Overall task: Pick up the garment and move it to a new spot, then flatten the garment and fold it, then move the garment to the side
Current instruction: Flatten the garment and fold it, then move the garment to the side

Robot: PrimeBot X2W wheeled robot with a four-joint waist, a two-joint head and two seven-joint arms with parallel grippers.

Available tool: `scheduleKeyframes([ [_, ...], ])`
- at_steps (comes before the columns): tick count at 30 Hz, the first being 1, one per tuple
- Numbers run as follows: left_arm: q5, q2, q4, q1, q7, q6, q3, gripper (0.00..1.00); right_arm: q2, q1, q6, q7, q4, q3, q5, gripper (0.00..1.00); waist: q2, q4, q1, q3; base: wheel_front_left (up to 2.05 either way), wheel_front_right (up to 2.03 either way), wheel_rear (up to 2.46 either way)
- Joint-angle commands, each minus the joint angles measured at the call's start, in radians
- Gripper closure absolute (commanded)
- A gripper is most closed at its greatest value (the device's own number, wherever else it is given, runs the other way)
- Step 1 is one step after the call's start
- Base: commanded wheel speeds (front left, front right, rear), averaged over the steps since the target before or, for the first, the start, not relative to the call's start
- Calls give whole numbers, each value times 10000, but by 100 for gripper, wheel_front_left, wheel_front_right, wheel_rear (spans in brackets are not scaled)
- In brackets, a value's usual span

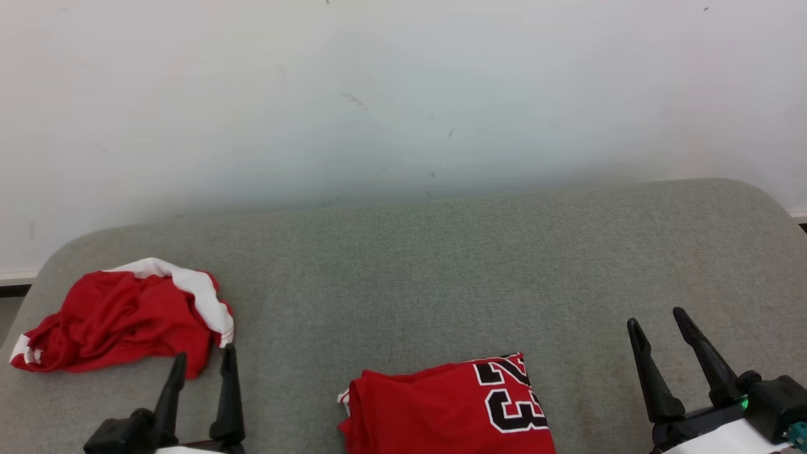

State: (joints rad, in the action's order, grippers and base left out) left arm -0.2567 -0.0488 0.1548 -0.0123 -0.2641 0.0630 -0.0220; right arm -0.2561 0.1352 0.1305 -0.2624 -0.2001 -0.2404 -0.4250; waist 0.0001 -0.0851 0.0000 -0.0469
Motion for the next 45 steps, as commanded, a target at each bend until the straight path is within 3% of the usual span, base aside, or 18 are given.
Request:
scheduleKeyframes([
  [1, 81, -36, -4, 154, 2, -71, -87, 0, 53, -203, 1, -24, 114, 4, 46, 0, -1, 48, 0, 3, 0, 0, 0],
  [14, -17, -36, 81, 108, 2, -21, -189, 0, 117, -473, 1, -26, 141, -110, 108, 0, -1, 433, 0, 68, 0, 0, 0],
  [26, -15, -36, 34, -9, 2, 19, -51, 0, 319, -57, 1, 244, -698, -407, -274, 0, -1, 794, 0, 199, 0, 0, 0],
  [33, -106, -36, 29, -89, 2, 19, 221, 0, 502, 273, 1, 1913, -1709, -1270, -939, 0, -1, 1288, 0, 307, 0, 0, 0],
  [45, -147, -36, 21, -86, 2, 39, 342, 0, 828, 712, -8, 4244, -3812, -747, -1597, 0, -1, 2318, 0, 441, 0, 0, 0],
])
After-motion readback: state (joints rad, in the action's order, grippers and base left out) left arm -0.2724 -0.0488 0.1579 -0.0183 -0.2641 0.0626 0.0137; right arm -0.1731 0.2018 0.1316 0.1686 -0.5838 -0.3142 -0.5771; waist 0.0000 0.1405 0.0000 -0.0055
